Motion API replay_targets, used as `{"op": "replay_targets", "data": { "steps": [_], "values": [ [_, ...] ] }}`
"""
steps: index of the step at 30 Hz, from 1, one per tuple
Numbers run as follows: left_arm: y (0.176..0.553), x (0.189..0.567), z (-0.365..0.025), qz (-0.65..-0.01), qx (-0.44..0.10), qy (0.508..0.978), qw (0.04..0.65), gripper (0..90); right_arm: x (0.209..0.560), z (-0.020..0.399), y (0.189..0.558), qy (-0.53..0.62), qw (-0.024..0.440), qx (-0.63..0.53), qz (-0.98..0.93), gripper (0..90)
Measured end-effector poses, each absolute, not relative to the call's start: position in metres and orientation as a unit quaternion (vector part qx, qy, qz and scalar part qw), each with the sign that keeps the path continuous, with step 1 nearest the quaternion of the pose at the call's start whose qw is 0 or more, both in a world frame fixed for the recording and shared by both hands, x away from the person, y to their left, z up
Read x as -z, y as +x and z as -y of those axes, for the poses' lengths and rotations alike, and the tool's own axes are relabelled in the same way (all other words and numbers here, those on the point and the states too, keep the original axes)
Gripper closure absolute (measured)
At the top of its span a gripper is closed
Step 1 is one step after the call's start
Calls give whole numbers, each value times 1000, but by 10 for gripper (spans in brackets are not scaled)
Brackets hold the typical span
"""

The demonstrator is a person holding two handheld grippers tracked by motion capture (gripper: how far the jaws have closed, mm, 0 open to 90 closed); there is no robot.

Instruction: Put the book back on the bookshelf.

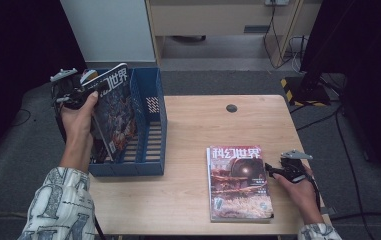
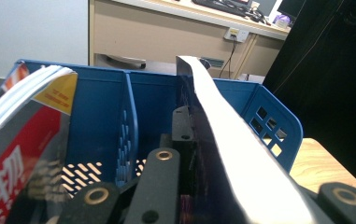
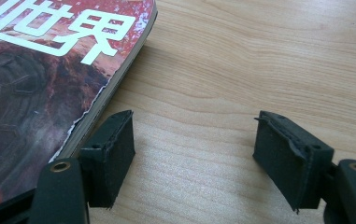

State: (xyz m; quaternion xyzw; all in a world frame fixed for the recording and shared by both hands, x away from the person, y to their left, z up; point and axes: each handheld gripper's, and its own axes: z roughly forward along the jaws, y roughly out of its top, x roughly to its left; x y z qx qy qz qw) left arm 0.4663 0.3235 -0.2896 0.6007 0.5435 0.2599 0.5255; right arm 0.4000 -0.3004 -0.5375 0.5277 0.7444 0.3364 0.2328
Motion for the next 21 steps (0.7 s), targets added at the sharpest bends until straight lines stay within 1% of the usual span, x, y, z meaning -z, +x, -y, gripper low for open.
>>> {"op": "replay_targets", "data": {
  "steps": [9, 21],
  "values": [
    [470, 300, -321, -535, -268, 597, 534, 818, 538, 301, 400, 526, 234, -335, -746, 289],
    [465, 308, -321, -531, -275, 588, 545, 817, 538, 301, 400, 527, 234, -335, -745, 289]
  ]
}}
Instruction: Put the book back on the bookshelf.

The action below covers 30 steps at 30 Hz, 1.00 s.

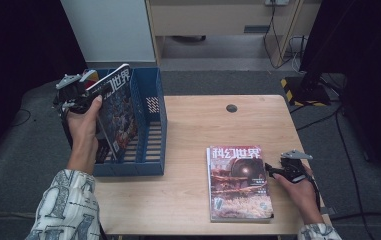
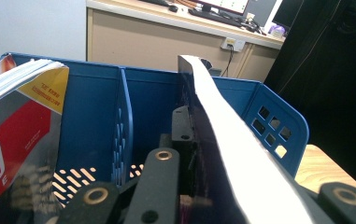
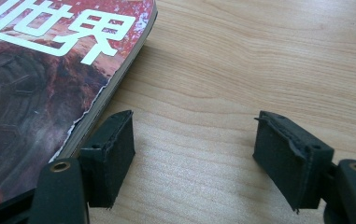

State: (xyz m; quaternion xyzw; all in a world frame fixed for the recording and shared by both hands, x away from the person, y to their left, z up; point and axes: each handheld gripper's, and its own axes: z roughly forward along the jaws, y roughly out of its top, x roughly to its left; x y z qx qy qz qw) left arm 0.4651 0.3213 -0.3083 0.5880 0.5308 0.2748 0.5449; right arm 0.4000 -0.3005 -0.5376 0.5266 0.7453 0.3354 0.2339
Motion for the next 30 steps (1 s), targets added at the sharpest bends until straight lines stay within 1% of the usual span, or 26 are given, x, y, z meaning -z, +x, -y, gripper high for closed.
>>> {"op": "replay_targets", "data": {
  "steps": [8, 30],
  "values": [
    [462, 317, -318, -529, -273, 589, 546, 816, 538, 300, 400, 528, 233, -336, -745, 289],
    [454, 346, -325, -545, -266, 575, 549, 814, 538, 299, 400, 526, 233, -337, -745, 290]
  ]
}}
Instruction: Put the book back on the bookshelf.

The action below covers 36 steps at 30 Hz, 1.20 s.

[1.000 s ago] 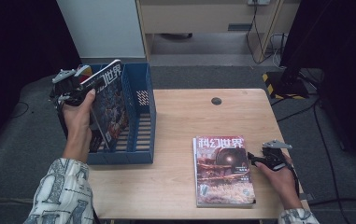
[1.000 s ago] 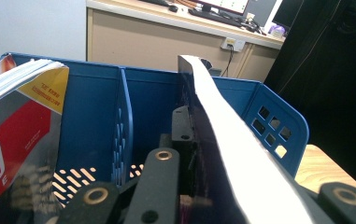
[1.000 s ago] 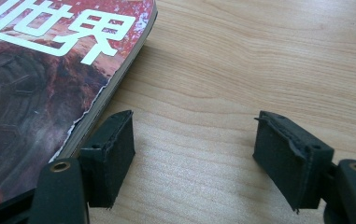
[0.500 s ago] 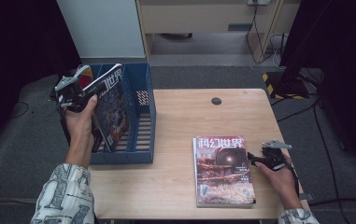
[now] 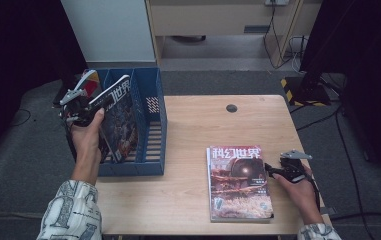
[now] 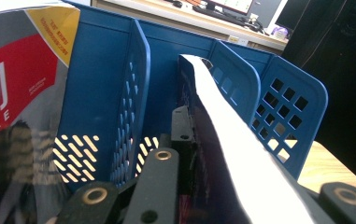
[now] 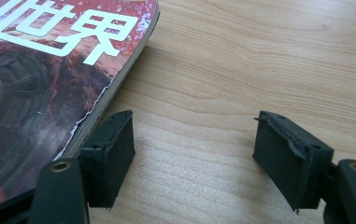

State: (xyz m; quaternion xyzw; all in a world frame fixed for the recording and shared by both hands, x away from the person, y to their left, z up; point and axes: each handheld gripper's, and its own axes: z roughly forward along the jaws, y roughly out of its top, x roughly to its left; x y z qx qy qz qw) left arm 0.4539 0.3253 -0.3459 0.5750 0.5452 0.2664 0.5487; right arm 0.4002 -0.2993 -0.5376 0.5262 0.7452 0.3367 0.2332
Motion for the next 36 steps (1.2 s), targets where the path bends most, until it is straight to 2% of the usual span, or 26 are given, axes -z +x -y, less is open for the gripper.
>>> {"op": "replay_targets", "data": {
  "steps": [16, 21, 36],
  "values": [
    [444, 346, -339, -574, -272, 583, 507, 818, 537, 298, 400, 528, 231, -337, -744, 289],
    [443, 343, -336, -578, -271, 604, 477, 817, 537, 298, 400, 528, 231, -337, -745, 289],
    [442, 341, -337, -584, -248, 626, 453, 804, 537, 298, 399, 526, 230, -336, -747, 288]
  ]
}}
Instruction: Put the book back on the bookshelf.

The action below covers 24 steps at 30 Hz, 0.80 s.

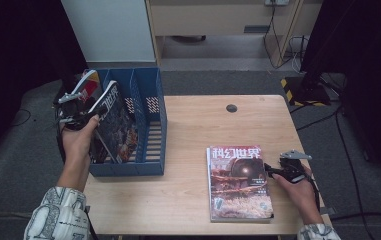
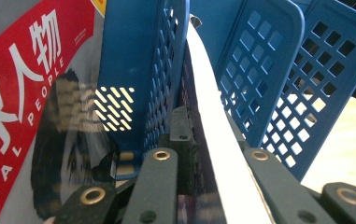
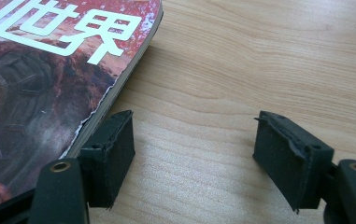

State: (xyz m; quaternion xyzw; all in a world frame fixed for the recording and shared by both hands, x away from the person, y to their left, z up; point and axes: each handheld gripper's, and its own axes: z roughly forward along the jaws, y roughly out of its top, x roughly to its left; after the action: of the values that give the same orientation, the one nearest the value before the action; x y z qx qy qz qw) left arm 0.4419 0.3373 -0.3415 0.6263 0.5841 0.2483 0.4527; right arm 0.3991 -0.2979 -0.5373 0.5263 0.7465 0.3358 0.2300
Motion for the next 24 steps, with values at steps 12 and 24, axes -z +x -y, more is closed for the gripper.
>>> {"op": "replay_targets", "data": {
  "steps": [12, 24],
  "values": [
    [446, 335, -336, -585, -235, 640, 439, 773, 537, 297, 399, 523, 228, -336, -750, 282],
    [454, 325, -333, -587, -233, 647, 427, 739, 538, 296, 399, 522, 229, -337, -749, 273]
  ]
}}
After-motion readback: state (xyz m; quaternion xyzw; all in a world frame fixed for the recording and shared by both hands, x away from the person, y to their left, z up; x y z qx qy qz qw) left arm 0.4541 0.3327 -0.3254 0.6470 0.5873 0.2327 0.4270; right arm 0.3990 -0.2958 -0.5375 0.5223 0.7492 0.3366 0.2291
